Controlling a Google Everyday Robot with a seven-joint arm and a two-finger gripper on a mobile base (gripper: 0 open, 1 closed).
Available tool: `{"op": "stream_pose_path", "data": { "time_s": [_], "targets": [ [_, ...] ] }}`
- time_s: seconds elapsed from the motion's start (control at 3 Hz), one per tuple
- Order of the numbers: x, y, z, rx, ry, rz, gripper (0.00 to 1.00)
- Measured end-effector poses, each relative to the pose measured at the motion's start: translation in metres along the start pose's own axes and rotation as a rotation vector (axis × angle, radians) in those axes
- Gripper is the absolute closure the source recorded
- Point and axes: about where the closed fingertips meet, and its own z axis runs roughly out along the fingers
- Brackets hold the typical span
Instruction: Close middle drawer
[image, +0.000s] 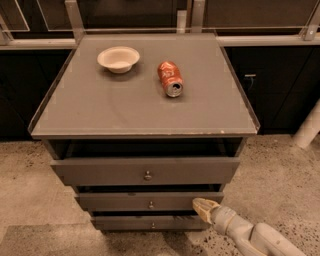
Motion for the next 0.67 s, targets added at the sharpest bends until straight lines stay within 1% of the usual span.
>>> {"op": "stream_pose_path", "data": {
  "time_s": [0.33, 0.67],
  "targets": [
    [-0.001, -0.006, -0.001, 0.006, 0.011, 0.013, 1.0],
    [0.006, -0.005, -0.05, 0.068, 0.067, 0.082, 1.0]
  ]
}}
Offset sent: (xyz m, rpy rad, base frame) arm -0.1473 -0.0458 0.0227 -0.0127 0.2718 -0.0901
